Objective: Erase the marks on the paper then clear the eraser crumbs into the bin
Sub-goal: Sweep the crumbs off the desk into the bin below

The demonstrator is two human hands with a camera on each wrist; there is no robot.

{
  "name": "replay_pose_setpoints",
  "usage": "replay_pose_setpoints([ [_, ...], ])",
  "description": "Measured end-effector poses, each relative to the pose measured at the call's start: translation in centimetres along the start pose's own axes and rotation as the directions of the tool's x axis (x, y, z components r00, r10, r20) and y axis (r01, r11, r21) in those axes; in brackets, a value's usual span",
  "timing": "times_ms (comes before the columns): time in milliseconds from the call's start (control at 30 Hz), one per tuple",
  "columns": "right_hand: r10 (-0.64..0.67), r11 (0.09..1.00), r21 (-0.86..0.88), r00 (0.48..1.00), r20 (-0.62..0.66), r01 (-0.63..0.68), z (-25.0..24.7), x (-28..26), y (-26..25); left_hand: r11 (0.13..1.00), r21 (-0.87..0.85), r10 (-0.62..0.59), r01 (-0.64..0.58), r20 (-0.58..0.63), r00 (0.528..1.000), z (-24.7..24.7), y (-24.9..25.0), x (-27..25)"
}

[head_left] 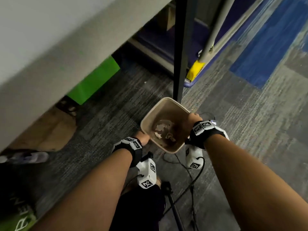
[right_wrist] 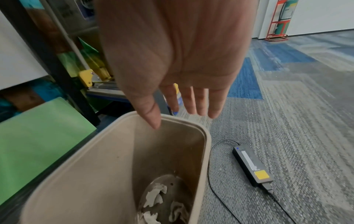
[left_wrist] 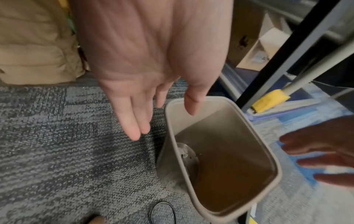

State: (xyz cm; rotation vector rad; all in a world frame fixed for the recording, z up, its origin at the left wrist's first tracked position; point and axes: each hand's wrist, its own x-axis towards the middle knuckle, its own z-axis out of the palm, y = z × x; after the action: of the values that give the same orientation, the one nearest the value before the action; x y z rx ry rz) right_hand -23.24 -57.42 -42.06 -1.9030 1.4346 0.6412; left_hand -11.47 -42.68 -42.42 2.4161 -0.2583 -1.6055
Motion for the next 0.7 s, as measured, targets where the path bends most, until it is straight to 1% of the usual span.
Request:
replay_pose_setpoints([
  [67, 0.078, 0.996, 0.032, 0.997, -0.027, -0.078, 1.2, 1.8, 0.5, 0.996, -0.073, -0.058, 0.060, 0.026, 0.998, 0.8, -0.2, 1.7],
  [133, 0.116, 0.992, 0.048, 0.993, -0.009, -0.116, 2.3, 3.2, 1.2, 0.974, -0.191, -0.107, 0.119, 0.076, 0.991, 1.8, -0.4, 3.1],
  [233, 0.116, 0.987, 0.109, 0.992, 0.041, -0.120, 2.8, 5.1, 2.3, 0.917, -0.356, -0.140, 0.182, 0.140, 0.980, 3.4, -0.7, 4.7],
  [333, 0.092, 0.989, 0.112, 0.996, 0.012, -0.092, 2.5, 6.3, 2.8, 0.880, -0.434, -0.130, 0.195, 0.174, 0.976, 3.7, -0.8, 5.1],
  [433, 0.108, 0.988, 0.114, 0.994, -0.033, -0.104, 2.0, 6.2, 3.0, 0.858, -0.489, -0.118, 0.158, 0.111, 0.987, 3.0, -1.4, 5.3],
  [533, 0.128, 0.985, 0.121, 0.991, -0.042, -0.122, 1.1, 4.3, 2.3, 0.855, -0.501, -0.115, 0.133, 0.068, 0.991, 2.0, -1.2, 2.8],
  [600, 0.130, 0.983, 0.135, 0.991, -0.041, -0.123, -0.3, 1.7, 1.5, 0.873, -0.475, -0.108, 0.113, 0.039, 0.993, 1.2, -1.1, 0.3],
  [633, 0.127, 0.984, 0.133, 0.991, -0.048, -0.120, -1.3, -0.2, 1.1, 0.884, -0.458, -0.105, 0.095, 0.005, 0.995, 0.6, -1.0, -1.8],
  [700, 0.138, 0.984, 0.121, 0.988, -0.067, -0.129, -2.7, -2.3, 0.8, 0.936, -0.351, -0.047, 0.009, -0.098, 0.994, 0.2, -0.9, -4.0],
])
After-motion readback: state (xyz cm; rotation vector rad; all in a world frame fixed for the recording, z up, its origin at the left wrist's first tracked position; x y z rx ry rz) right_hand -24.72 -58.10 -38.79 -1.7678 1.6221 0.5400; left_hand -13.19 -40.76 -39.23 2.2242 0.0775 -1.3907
